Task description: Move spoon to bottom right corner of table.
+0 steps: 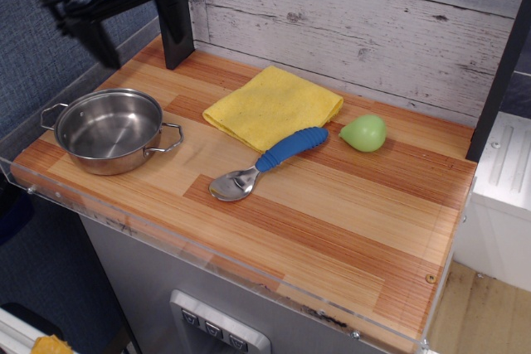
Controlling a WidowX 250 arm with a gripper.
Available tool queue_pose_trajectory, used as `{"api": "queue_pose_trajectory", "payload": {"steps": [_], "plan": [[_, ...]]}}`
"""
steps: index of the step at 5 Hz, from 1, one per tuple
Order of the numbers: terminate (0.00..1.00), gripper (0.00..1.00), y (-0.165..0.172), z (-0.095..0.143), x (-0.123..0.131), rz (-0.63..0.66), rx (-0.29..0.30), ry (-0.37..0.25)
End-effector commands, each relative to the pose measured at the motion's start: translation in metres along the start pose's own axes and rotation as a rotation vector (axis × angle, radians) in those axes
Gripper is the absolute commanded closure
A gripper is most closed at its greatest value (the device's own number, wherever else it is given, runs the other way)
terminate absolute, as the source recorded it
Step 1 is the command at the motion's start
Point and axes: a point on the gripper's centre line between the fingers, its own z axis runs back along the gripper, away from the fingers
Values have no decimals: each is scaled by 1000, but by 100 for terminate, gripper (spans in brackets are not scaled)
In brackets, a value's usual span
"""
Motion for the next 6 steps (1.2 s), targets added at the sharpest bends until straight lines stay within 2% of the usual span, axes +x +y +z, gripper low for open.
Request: {"api": "queue_pose_trajectory", "payload": {"steps": [1,2,3,4,5,6], "plan": [[0,0,-25,8,-1,-424,45,-72],[0,0,-38,7,-4,-607,96,-146],[0,0,-48,2,-9,-743,116,-173],[0,0,-55,-13,-16,-797,72,-175],[0,0,-59,-38,-23,-815,17,-118],[0,0,-67,-59,-30,-837,1,-76]]}}
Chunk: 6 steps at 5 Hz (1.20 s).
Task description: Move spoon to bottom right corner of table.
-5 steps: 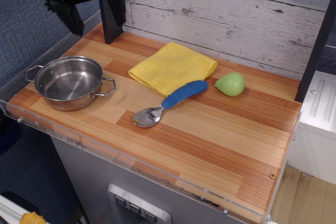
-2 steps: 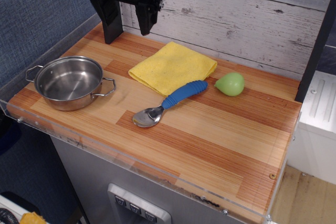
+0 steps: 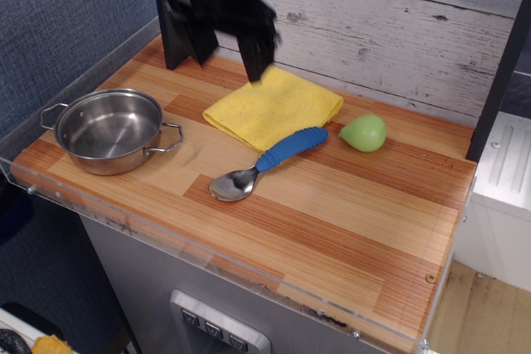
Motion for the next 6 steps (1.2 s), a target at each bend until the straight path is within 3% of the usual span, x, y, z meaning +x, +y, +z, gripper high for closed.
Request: {"api": "queue_pose_trajectory", "payload": {"steps": [1,3,6], "plan": [[0,0,-30,-29,2,-89,-12,18],[0,0,-52,-50,5,-175,3,51],[0,0,-38,-66,1,-171,40,89]]}}
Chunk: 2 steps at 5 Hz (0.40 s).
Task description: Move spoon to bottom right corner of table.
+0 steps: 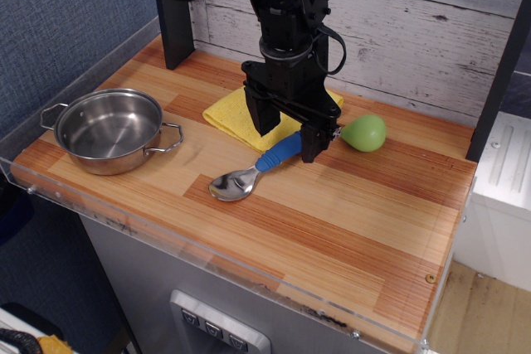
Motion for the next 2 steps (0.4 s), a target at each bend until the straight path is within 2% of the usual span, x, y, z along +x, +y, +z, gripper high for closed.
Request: {"api": "queue_pose_trajectory", "payload": {"steps": [1,2], "plan": [[0,0,4,0,2,1,18,-24],[0,0,2,-8,3,-3,12,-13]]}}
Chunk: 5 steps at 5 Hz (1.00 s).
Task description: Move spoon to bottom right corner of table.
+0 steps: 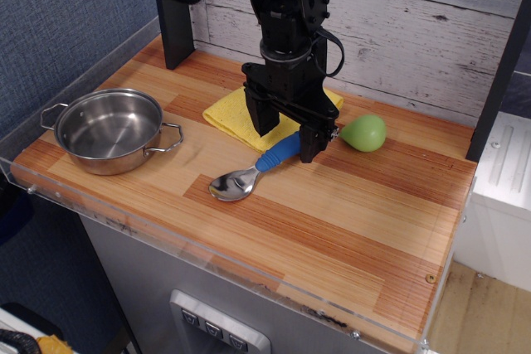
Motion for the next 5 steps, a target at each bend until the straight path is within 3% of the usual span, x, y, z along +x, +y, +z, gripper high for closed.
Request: {"api": "queue_pose_trajectory", "payload": {"steps": [1,4,5], "plan": [[0,100,-7,-2,1,-23,8,-19],[0,100,-10,3,0,-30,9,-32],[0,100,-3,25,5,14,5,-74]]}}
